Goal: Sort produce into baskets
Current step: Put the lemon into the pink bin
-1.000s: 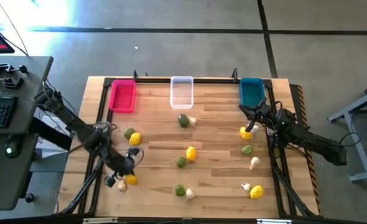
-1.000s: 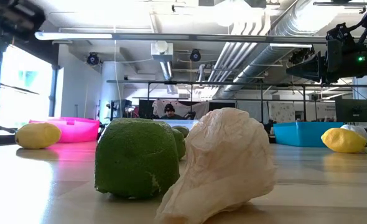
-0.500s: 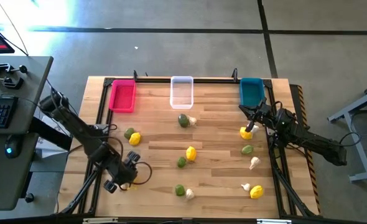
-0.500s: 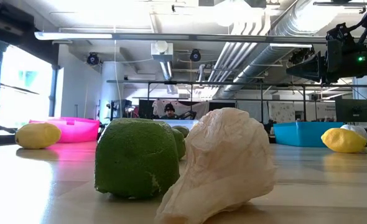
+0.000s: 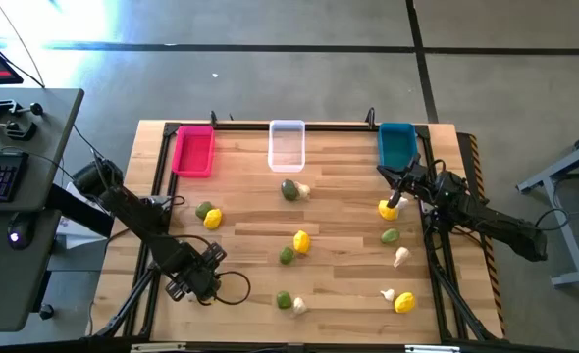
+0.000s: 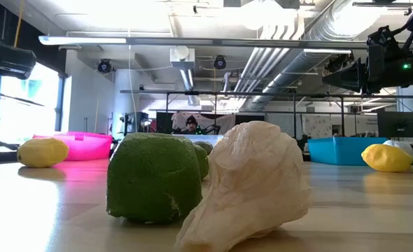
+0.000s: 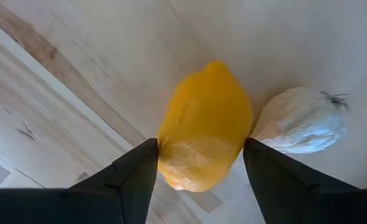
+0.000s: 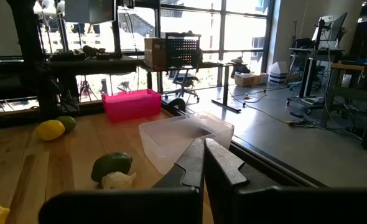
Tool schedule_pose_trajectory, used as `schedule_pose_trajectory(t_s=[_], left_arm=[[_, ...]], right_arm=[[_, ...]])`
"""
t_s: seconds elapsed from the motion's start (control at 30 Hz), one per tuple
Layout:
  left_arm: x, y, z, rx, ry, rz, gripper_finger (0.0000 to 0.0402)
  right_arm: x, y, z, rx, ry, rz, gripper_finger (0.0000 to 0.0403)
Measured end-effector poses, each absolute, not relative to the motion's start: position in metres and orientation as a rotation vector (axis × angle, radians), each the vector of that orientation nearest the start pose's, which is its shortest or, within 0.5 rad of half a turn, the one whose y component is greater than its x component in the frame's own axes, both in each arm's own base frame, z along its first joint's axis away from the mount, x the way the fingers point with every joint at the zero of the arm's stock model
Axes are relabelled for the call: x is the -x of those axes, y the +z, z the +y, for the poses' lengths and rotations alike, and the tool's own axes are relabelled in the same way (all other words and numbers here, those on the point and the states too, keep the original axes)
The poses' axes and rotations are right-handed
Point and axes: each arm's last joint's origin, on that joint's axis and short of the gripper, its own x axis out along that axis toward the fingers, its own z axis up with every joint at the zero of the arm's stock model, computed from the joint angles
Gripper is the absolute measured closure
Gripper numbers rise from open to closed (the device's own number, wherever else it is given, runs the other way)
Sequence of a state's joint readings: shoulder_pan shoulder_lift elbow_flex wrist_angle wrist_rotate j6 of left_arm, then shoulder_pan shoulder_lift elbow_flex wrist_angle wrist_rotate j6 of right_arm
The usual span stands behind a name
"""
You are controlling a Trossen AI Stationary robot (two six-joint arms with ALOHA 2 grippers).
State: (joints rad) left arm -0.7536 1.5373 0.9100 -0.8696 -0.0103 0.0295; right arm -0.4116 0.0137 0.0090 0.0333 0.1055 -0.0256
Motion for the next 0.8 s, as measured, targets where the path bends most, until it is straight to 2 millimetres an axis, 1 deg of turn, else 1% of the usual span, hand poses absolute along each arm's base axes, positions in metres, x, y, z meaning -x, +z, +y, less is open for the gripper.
schedule_pose_trajectory(t_s=[0.4, 0.67, 0.8], left_arm=[[-0.188, 0.166, -0.173, -0.641, -0.579, 1.425, 0.0182], [-0.194, 0.166, -0.166, -0.589, -0.495, 1.441, 0.0214], [-0.198, 0.168, -0.158, -0.525, -0.460, 1.464, 0.0228]], right_arm=[[-0.088, 0.169, -0.042, 0.029, -0.517, -0.022, 0.0402], [-0.088, 0.169, -0.042, 0.029, -0.517, -0.021, 0.0402], [-0.088, 0.169, -0.042, 0.030, -0.517, -0.022, 0.0402]])
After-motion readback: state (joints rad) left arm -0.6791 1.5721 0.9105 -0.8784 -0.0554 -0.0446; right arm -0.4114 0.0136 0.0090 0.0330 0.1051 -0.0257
